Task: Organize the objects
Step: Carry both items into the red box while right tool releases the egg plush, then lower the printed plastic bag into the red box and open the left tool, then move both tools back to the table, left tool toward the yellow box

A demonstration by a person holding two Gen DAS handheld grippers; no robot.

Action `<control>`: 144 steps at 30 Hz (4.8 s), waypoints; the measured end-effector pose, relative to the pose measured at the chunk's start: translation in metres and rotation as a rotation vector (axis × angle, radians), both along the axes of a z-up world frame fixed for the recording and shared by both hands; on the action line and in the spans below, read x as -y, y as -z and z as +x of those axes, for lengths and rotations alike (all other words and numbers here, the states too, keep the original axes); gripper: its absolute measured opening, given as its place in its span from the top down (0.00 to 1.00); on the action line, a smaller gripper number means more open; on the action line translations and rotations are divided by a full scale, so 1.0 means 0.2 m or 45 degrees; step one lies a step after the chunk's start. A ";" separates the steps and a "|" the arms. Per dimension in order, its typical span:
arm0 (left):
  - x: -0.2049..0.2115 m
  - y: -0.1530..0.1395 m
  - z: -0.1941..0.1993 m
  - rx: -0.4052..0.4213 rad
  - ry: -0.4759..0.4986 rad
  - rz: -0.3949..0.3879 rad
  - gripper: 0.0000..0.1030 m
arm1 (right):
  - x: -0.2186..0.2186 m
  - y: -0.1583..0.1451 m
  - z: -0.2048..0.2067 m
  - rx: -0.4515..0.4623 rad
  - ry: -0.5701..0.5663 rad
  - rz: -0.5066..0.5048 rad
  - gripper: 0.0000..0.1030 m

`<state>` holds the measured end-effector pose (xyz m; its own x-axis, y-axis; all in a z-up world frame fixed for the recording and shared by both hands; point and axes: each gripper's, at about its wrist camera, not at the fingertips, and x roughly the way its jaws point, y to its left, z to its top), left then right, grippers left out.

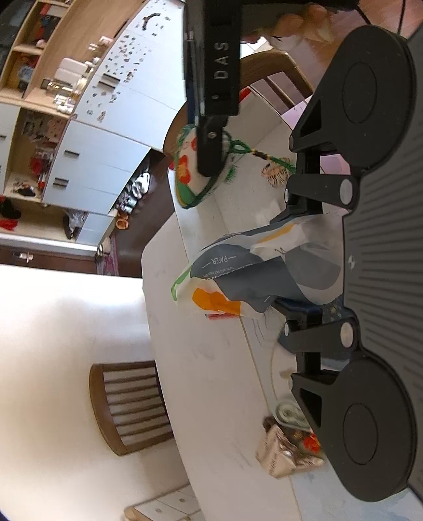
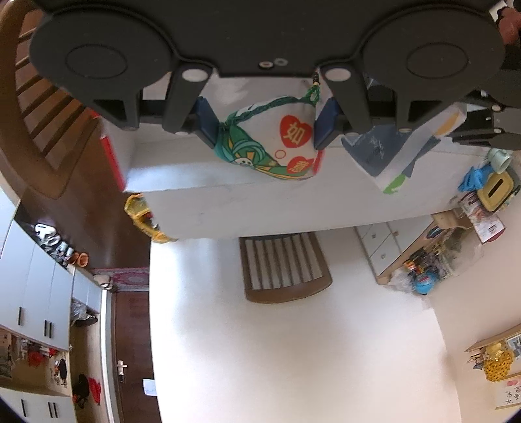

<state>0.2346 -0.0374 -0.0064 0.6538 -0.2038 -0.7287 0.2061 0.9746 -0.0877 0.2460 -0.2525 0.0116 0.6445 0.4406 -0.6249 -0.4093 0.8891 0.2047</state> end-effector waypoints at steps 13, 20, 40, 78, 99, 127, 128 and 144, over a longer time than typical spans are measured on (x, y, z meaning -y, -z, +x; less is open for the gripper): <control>0.29 0.22 0.26 -0.125 0.060 0.084 0.58 | 0.18 0.18 0.19 -0.063 0.021 -0.064 0.41; 0.42 0.38 0.37 -0.198 0.096 0.189 0.57 | 0.24 0.35 0.27 -0.137 0.062 -0.112 0.41; 0.53 0.62 0.47 -0.354 0.092 0.280 0.51 | 0.18 0.60 0.33 -0.285 -0.030 -0.274 0.39; 0.35 0.30 0.29 -0.192 0.029 0.028 0.23 | 0.27 0.27 0.13 -0.162 -0.018 -0.219 0.24; -0.08 0.01 -0.06 0.028 -0.069 -0.048 0.23 | 0.06 -0.01 -0.15 -0.039 -0.085 -0.088 0.24; -0.91 0.15 -0.43 0.144 -0.289 -0.054 0.00 | -0.62 0.09 -0.33 -0.061 -0.199 -0.032 0.02; -0.94 0.17 -0.43 0.139 -0.289 -0.056 0.00 | -0.65 0.11 -0.33 -0.067 -0.195 -0.036 0.02; -1.14 0.53 -0.51 0.042 -0.224 0.034 0.00 | -0.98 0.36 -0.27 -0.181 -0.183 -0.117 0.01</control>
